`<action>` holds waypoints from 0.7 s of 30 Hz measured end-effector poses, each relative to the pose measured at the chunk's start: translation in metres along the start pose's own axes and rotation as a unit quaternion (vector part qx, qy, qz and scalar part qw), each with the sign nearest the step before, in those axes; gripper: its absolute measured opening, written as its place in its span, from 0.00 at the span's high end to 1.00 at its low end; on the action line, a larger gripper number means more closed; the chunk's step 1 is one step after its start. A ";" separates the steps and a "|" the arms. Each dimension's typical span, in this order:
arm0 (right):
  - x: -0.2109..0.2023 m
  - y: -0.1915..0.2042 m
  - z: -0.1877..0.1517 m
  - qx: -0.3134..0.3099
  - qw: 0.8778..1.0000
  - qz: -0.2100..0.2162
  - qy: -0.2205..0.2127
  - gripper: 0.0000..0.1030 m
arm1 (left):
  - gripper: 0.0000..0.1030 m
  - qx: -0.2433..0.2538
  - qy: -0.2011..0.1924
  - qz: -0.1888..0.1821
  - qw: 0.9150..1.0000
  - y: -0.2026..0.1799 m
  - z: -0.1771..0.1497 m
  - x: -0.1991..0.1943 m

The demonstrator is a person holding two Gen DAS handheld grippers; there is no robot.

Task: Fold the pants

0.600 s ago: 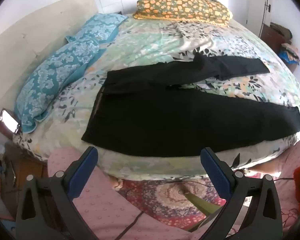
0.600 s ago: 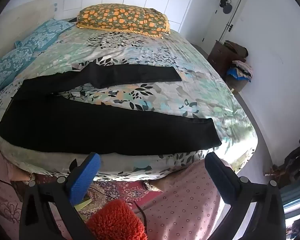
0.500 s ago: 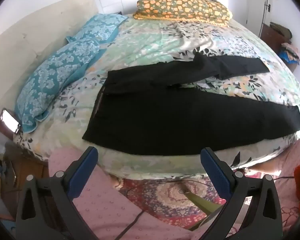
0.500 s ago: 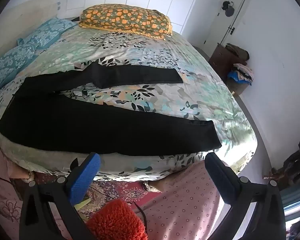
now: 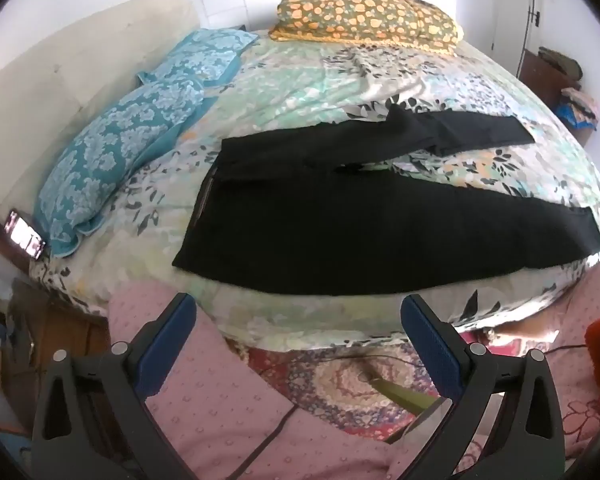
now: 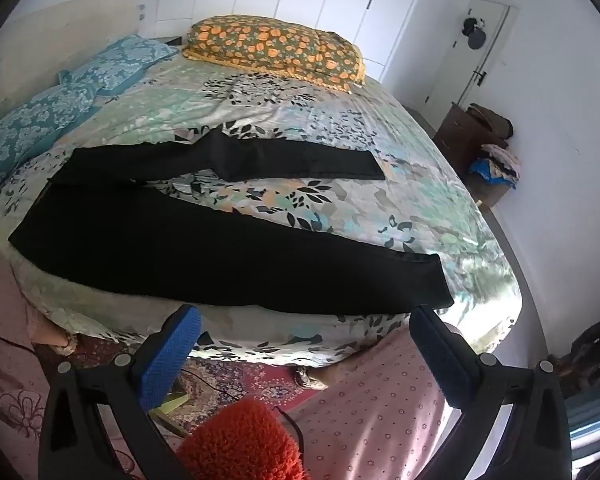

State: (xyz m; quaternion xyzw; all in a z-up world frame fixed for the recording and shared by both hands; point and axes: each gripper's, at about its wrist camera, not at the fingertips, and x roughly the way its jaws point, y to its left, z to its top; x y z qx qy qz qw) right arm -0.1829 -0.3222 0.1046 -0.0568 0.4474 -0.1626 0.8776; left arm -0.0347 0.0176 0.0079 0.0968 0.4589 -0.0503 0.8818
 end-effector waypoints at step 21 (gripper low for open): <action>-0.008 0.006 -0.005 -0.010 1.000 0.008 -0.010 0.00 | 0.01 0.014 -0.015 0.004 1.000 0.003 -0.003 -0.012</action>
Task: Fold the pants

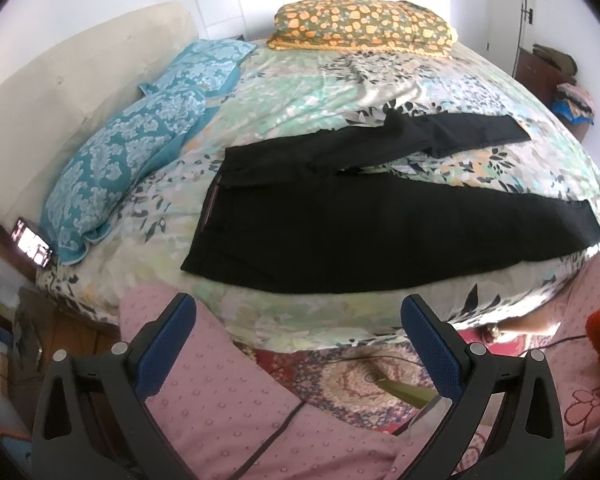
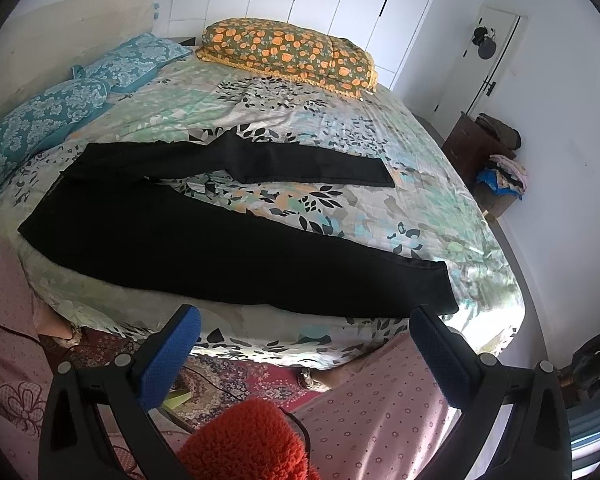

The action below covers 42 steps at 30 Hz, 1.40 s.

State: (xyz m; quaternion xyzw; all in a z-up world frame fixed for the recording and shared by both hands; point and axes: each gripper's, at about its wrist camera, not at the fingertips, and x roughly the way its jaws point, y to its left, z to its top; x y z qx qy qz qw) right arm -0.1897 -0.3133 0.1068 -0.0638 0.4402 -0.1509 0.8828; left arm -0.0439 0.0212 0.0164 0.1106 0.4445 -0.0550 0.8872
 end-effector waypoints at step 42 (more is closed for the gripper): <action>-0.022 -0.022 -0.026 0.037 0.999 0.009 -0.021 0.00 | 0.01 0.074 -0.014 -0.045 0.996 -0.043 -0.006 -0.019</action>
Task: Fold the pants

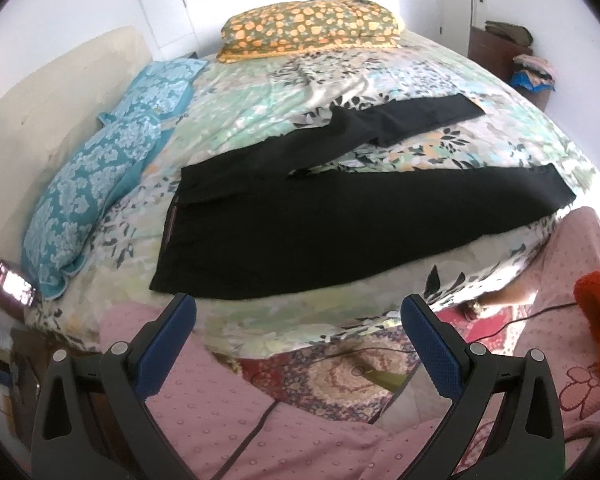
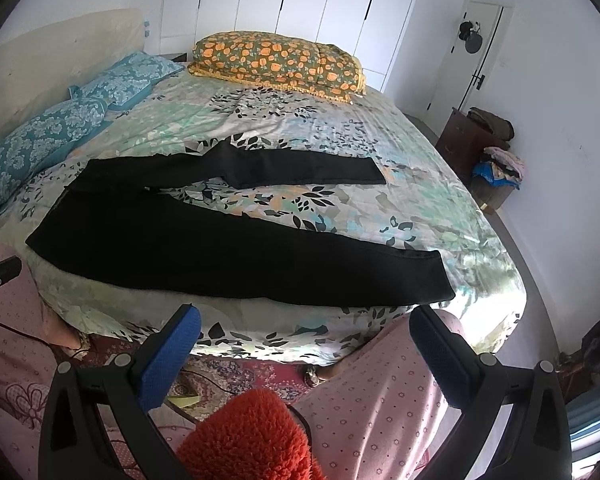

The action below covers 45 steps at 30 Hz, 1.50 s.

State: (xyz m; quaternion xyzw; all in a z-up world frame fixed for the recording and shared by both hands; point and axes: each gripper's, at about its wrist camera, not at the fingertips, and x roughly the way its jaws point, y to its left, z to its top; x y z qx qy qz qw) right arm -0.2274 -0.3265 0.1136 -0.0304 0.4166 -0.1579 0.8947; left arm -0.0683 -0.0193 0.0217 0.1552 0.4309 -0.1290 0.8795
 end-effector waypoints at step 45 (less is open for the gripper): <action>0.016 0.004 0.000 -0.004 0.999 0.034 0.018 0.00 | 0.01 0.000 0.006 0.010 1.000 -0.001 0.008 0.010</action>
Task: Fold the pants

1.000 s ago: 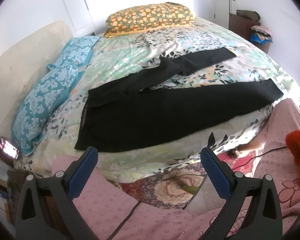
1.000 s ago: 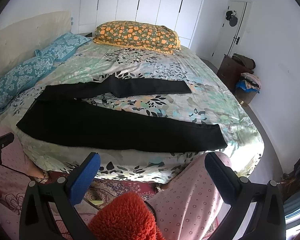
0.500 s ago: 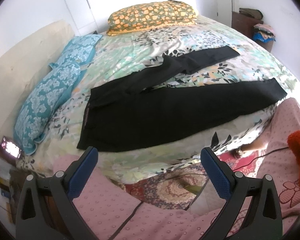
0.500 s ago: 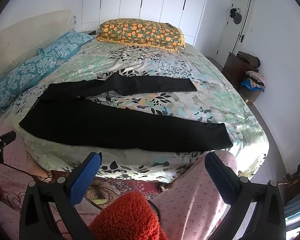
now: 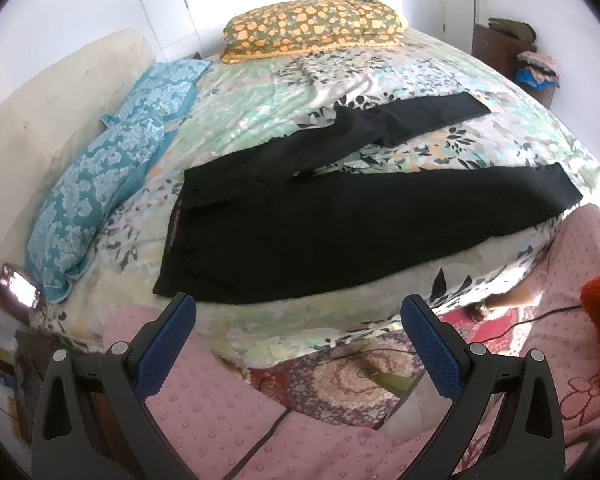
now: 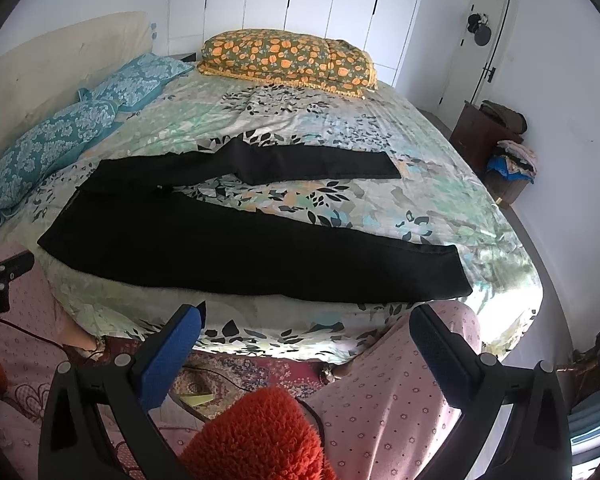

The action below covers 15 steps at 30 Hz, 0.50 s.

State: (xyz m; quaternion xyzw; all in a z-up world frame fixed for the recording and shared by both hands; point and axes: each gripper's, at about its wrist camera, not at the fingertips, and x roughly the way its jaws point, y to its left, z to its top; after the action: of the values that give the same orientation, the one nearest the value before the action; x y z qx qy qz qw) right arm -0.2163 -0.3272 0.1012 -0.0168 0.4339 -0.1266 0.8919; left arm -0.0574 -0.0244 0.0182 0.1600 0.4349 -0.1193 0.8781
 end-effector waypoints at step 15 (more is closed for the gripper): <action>0.081 0.057 0.046 -0.085 0.992 0.092 0.034 0.00 | 0.01 0.023 0.028 -0.038 0.999 -0.018 0.056 0.074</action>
State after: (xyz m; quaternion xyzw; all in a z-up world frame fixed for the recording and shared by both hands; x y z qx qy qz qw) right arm -0.1205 -0.2948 0.0598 -0.0478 0.4726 -0.0073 0.8799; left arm 0.0208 -0.0679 -0.0125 0.1667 0.4622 -0.1576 0.8566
